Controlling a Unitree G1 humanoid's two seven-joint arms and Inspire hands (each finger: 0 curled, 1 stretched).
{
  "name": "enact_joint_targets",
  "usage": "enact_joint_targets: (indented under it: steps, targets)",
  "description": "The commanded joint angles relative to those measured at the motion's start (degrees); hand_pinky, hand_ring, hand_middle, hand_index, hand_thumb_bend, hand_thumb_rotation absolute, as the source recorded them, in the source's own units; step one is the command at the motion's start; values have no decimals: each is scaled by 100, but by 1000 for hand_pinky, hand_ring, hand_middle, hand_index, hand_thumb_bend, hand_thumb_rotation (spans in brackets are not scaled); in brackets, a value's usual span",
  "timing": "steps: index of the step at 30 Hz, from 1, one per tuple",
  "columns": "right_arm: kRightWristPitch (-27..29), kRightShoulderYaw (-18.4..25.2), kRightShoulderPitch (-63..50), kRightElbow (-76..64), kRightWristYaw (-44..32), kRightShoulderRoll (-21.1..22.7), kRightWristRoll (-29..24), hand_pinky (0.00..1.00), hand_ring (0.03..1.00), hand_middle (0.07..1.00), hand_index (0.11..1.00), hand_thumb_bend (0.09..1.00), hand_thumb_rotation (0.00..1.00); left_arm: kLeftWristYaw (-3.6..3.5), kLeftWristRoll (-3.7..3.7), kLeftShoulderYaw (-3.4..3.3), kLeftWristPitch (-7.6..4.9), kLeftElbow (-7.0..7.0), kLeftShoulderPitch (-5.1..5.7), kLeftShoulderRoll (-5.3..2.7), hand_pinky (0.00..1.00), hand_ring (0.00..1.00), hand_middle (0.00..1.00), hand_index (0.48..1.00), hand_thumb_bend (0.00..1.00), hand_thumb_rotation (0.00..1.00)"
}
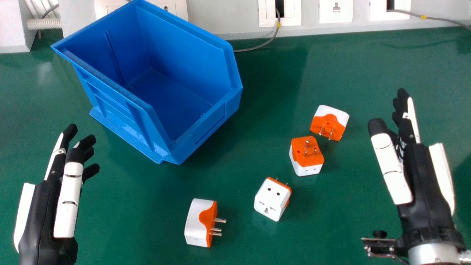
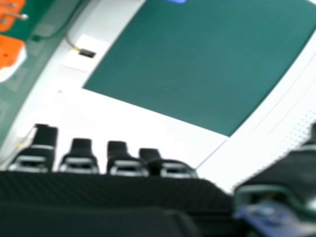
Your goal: Pick all objects and put in blue box
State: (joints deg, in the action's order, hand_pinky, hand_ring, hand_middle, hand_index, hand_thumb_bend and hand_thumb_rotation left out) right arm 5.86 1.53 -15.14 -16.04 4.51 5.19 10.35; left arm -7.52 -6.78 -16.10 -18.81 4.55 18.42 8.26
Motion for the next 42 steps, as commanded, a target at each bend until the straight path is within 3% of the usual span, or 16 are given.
enact_joint_targets:
  steps: [1,7,17,22,28,36,42]
  targets:
    - [167,54,-42,-103,-25,-10,-89,960,1000,1000,1000,381,1000,-8,-18,-13,-152,77,10,16,858,915,904,952,488,988]
    - [204,55,-113,-107,-92,9,-178,961,1000,1000,1000,371,1000,-29,-56,-52,-209,9,-18,38,860,916,904,953,488,988]
    - [120,84,-117,-167,-159,12,-159,966,1000,1000,1000,354,1000,-5,-50,-38,-290,-19,-40,5,878,926,910,954,466,999]
    - [28,108,-58,-217,-183,31,-148,967,1000,1000,1000,355,1000,-13,-60,-55,-299,-73,-78,25,880,926,911,953,465,1000]
    - [-79,115,-38,-305,-199,22,-129,967,1000,1000,1000,356,1000,-16,-47,-53,-258,17,-36,39,883,928,912,954,460,1000]
    - [-157,50,17,-307,-185,0,-51,966,1000,1000,1000,348,1000,-49,-75,-86,-229,-29,-62,92,889,930,915,955,464,1000]
    - [-253,-43,18,-414,-145,6,185,959,1000,1000,1000,341,1000,-55,-63,-83,-165,69,-30,84,890,931,916,956,469,1000]
